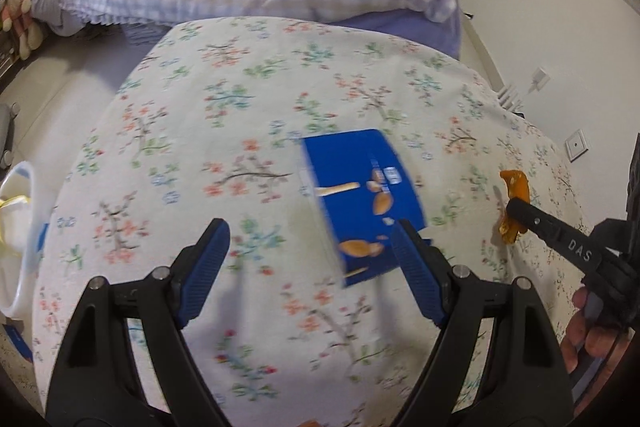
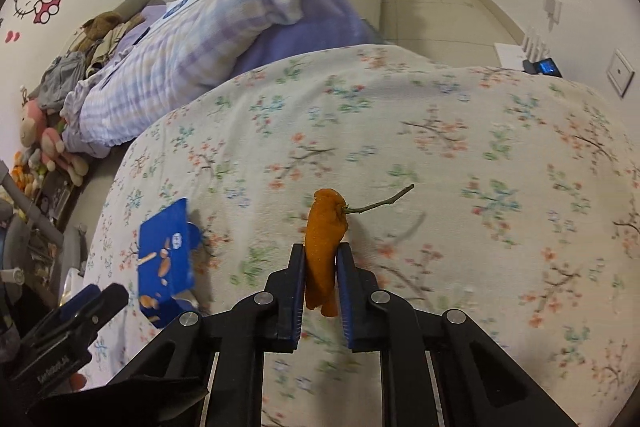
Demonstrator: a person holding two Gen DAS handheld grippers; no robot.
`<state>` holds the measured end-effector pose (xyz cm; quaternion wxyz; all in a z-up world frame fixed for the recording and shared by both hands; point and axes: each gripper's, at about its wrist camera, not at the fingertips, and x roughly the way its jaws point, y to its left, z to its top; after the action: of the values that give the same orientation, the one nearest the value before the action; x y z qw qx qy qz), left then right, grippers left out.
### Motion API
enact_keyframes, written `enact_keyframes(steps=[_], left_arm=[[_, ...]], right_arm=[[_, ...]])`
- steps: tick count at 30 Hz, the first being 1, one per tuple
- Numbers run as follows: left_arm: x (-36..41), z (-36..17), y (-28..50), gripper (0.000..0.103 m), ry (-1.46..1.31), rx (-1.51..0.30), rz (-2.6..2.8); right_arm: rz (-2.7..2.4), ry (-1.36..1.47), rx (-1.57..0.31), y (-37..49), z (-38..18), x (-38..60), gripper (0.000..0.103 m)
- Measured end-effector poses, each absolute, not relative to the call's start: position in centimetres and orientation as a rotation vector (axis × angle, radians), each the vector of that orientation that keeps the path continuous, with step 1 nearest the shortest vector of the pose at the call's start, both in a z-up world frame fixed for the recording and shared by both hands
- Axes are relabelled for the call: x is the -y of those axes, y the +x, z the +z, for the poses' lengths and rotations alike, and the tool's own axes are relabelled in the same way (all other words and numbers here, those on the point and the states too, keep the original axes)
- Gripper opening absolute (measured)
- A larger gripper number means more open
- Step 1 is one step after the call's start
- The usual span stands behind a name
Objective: Collect trash
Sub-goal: 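Grasp the orange item with the right gripper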
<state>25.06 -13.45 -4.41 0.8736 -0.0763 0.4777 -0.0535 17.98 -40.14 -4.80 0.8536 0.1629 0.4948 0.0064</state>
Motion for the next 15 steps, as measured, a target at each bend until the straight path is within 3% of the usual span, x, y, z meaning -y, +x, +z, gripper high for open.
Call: enact_keyframes(steps=[15], left_arm=[[18.5,-7.4,25.5,0.081,-0.060,-0.995,-0.093]], right_arm=[[-0.058,0.329,-1.063,14.3,-5.1,45.7,0.016]])
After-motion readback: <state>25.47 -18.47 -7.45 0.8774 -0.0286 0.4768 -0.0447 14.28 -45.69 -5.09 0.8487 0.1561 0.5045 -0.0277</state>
